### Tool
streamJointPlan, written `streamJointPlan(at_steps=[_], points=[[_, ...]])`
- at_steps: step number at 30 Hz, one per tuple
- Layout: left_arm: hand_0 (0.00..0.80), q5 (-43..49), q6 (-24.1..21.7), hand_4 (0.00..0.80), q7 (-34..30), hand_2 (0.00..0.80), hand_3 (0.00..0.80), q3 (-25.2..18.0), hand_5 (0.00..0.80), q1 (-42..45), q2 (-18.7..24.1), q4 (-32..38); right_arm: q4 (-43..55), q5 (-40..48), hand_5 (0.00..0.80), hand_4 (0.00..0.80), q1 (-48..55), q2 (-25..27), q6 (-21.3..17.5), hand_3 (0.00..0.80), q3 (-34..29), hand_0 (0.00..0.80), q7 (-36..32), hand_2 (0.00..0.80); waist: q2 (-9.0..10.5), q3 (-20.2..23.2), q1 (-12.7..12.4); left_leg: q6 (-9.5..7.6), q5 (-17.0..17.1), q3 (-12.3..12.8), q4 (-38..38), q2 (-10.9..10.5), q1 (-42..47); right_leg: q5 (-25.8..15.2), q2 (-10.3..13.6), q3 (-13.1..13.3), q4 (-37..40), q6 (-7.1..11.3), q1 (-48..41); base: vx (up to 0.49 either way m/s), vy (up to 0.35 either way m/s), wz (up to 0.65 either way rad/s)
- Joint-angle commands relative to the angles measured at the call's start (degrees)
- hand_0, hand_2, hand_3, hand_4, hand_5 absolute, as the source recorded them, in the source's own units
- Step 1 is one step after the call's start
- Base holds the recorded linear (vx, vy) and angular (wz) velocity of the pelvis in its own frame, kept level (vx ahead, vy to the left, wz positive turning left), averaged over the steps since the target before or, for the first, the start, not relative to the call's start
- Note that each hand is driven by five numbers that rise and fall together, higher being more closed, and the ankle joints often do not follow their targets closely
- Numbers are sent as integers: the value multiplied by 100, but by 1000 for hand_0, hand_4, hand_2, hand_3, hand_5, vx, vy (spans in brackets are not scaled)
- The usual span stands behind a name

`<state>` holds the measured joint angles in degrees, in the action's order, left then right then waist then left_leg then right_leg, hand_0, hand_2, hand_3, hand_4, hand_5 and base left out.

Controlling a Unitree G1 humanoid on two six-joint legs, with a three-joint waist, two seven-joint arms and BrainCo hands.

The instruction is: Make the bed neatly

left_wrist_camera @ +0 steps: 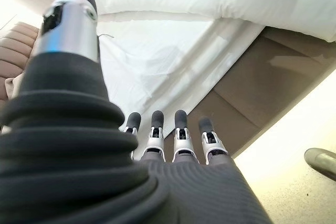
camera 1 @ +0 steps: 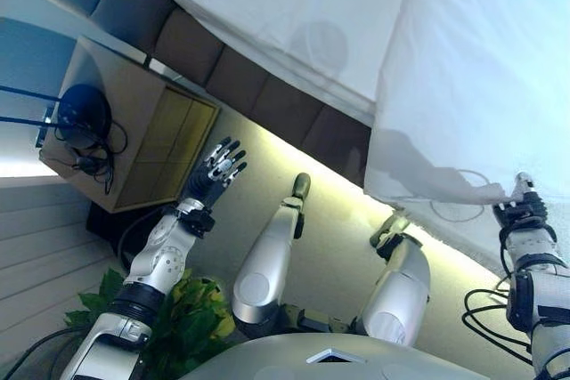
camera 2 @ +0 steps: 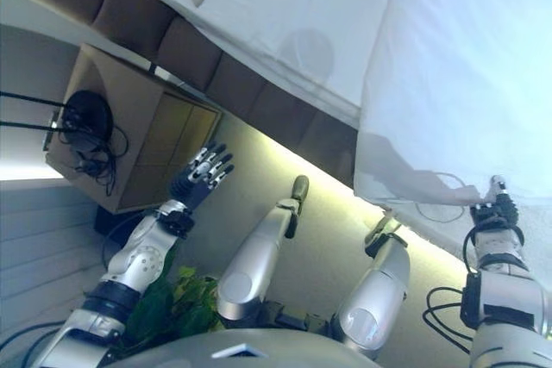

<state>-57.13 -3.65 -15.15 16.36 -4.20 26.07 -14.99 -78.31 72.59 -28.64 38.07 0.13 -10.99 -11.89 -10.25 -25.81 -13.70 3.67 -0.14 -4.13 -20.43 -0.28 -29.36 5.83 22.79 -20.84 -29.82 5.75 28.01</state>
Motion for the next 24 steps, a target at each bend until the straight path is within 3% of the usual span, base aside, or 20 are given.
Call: streamJointPlan(at_steps=[1,6,14,19,24], points=[[0,-8,-160,0,-161,0,0,40,0,-109,223,64,355,-57,800,800,-291,-296,2,800,177,800,-240,800,123,255,-272,-112,-65,-38,151,55,21,-672,236,258,647,652,-185,61,8,8],[0,18,-149,0,-165,0,0,-22,0,-38,230,84,384,-24,800,800,-122,-420,-210,800,152,800,-253,800,138,361,-310,-114,-93,-101,236,33,203,-718,199,184,843,659,-452,62,0,1],[0,-76,-38,0,-57,0,0,-66,0,98,205,194,682,-946,800,800,13,-557,-441,800,409,800,-215,800,192,562,-400,-118,-143,-195,287,-14,480,-684,175,63,1046,601,-966,88,51,7],[0,64,71,0,-106,0,0,-214,0,164,201,205,1237,-1697,800,800,-229,-897,-505,800,1093,800,224,800,292,647,-621,-96,-140,-217,295,-12,609,-734,224,-212,1244,593,-1407,99,6,21],[0,272,167,0,-256,0,0,-446,0,287,143,159,1874,-2200,800,800,-541,-1303,-285,800,1988,800,786,800,425,715,-899,-90,-127,-333,348,-69,779,-785,257,-392,1376,598,-1778,115,31,27]])
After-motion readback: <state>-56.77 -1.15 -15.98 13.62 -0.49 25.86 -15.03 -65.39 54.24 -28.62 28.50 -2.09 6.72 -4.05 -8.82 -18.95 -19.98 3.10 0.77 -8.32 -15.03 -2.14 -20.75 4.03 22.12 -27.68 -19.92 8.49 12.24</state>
